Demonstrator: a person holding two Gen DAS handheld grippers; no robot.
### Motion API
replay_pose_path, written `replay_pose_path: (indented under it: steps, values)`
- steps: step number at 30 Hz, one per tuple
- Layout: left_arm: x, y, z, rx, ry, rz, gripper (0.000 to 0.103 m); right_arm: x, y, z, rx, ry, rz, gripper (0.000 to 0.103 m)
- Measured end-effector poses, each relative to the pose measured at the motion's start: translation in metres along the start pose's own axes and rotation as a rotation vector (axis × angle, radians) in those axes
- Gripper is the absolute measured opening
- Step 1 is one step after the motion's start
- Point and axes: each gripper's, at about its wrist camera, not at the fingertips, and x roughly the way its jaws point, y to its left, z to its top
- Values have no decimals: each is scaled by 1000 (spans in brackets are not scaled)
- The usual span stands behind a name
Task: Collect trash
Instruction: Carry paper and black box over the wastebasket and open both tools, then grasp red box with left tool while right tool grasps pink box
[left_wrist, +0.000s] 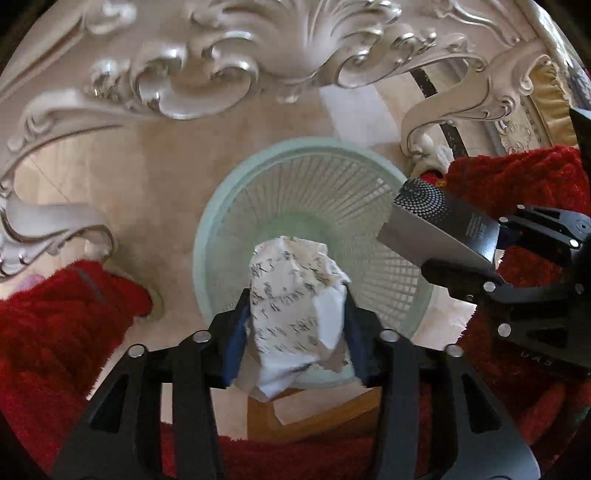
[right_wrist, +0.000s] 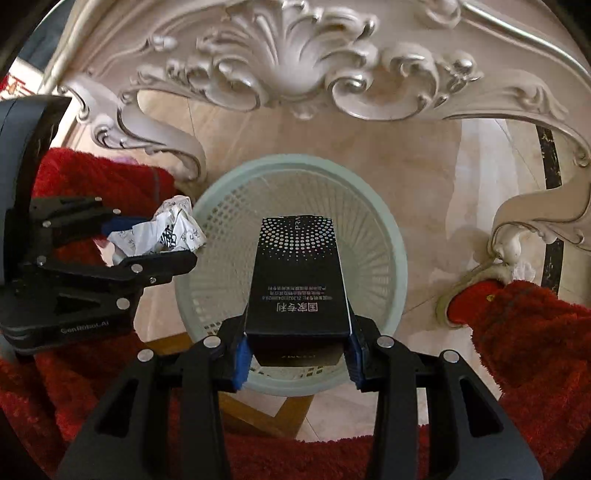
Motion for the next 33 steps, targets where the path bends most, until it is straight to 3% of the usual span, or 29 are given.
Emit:
replay_pose_path:
  steps: [2,4,5,8,10,13,17,18,21,23,25,29,33]
  values:
    - [9,3,1,-16,40,-24,59,-1,-3,-1,12,0,-11,58]
    - [11,8,-2,-29,60,-36,74,-2,-5,-3,19,-7,-26,65]
    - [12,9,-3,-34,57,-59,84,-2,-5,-3,22,-8,-26,65]
    - [3,14,-8,-50,6,-84,96,-8,-8,-4,42,-29,-30,65]
    - [-9,18,-11,-52,-54,-150,96,-17,-9,-6,58,-62,-32,65]
    - [-33,24,-19,-88,-154,-148,96,-43,-10,-11,76,-170,-51,66]
    - [-107,27,-34,-150,-467,49,96,-105,-10,-19,73,-409,-73,66]
    - [-132,26,-40,-172,-554,58,96,-125,-10,-19,74,-479,-68,66]
    - [-182,20,-47,-157,-748,-13,96,-168,-11,-10,67,-650,-83,66]
    - [-204,9,-41,-113,-852,36,96,-185,-8,4,45,-714,-113,66]
    - [-212,-1,-26,-101,-893,111,96,-194,-6,20,29,-751,-145,66]
    - [-215,-6,8,-141,-936,83,96,-205,-4,52,9,-799,-128,66]
    - [-199,-15,44,-144,-913,176,96,-207,-9,84,-7,-817,-133,66]
